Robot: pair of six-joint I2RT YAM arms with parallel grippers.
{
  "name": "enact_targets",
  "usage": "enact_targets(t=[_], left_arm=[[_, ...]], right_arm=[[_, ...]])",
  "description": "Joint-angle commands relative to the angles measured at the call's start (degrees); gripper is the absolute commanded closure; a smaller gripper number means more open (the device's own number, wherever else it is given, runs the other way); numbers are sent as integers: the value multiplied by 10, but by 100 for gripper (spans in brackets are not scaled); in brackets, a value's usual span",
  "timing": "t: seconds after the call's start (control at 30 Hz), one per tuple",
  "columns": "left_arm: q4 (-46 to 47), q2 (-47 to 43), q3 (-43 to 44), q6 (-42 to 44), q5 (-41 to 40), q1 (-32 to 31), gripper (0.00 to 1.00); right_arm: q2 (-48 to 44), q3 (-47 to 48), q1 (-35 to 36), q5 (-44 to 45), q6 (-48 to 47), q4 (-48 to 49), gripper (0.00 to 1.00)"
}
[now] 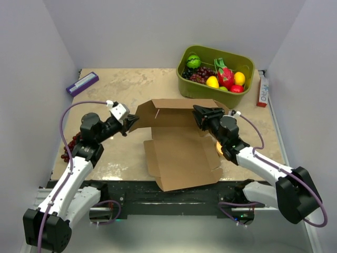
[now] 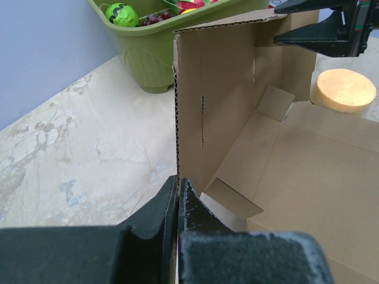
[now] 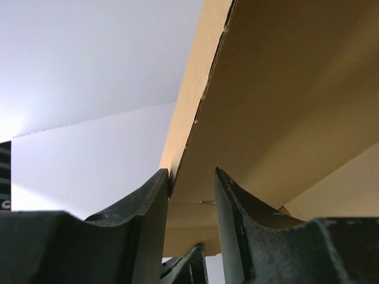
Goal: Fold the paper box
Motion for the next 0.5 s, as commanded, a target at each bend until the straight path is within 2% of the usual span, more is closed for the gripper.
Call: enact_targets(t=[0.0, 0.1, 0.3, 0.4, 0.43, 0.47], left_arm=[[53, -3, 11, -7, 38, -6, 100], [45, -3, 11, 6, 29, -6, 100], [45, -16, 2, 21, 47, -6, 100], [45, -15, 2, 25, 54, -6, 100], [45, -14, 2, 24, 58, -6, 100], [45, -13, 2, 25, 59, -6, 100]], right_arm=[[29, -6, 0, 14, -5, 31, 59], [28, 11, 1, 15, -25, 30, 55], [26, 25, -2, 36, -48, 36, 55], [36, 19, -3, 37, -49, 61, 62], [40, 17, -3, 38, -48, 66, 72], [43, 15, -3, 39, -48, 71, 76]])
